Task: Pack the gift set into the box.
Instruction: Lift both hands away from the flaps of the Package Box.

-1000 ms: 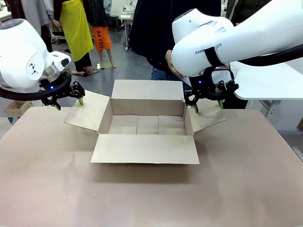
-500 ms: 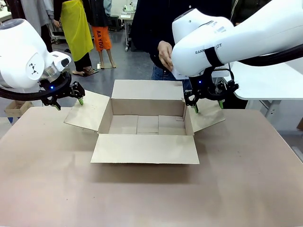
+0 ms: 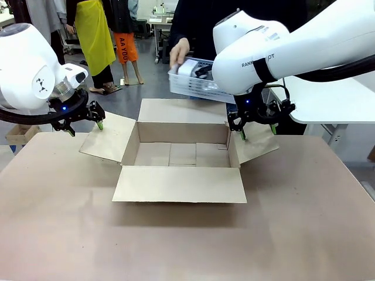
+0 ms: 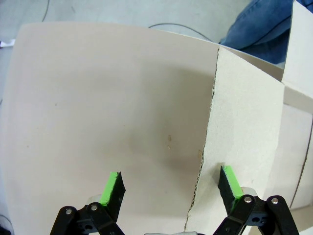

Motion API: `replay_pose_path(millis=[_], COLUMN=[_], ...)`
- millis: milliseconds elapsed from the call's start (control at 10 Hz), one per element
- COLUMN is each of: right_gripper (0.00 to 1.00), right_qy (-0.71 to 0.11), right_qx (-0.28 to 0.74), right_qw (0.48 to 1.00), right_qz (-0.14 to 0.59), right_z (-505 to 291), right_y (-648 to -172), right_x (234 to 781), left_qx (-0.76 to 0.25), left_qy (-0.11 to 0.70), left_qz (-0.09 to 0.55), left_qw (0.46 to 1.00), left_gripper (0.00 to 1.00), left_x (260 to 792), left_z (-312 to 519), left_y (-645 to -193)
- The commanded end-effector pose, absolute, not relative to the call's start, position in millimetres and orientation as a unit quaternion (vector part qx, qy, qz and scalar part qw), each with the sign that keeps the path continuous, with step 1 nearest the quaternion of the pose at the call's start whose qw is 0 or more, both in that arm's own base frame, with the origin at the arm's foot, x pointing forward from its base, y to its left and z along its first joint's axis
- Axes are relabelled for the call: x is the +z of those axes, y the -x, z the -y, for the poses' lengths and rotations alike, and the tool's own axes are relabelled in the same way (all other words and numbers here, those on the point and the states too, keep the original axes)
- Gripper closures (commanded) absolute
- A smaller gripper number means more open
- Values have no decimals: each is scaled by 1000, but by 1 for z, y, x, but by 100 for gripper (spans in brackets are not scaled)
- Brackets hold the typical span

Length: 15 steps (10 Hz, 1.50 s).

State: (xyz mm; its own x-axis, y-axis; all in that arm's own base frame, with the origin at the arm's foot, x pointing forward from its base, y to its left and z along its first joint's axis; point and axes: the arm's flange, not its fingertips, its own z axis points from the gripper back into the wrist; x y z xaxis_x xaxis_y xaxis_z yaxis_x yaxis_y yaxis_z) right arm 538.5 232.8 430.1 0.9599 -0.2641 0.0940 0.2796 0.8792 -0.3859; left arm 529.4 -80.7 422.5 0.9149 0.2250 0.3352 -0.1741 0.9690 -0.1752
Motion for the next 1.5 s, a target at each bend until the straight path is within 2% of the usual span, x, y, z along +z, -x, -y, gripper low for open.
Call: replay_pose_path(millis=[0, 1400], right_gripper=[0, 0], right_qy=[212, 212], right_qx=[-146, -146], right_qw=[966, 966], right_qz=[28, 28], right_z=[-233, -233], right_y=[-540, -540], right_x=[431, 431], left_qx=[111, 111], left_qy=[63, 63], left_qz=[179, 179], left_qw=[976, 976], left_gripper=[0, 0], left_x=[425, 425], left_z=[84, 84], left_y=[-529, -529])
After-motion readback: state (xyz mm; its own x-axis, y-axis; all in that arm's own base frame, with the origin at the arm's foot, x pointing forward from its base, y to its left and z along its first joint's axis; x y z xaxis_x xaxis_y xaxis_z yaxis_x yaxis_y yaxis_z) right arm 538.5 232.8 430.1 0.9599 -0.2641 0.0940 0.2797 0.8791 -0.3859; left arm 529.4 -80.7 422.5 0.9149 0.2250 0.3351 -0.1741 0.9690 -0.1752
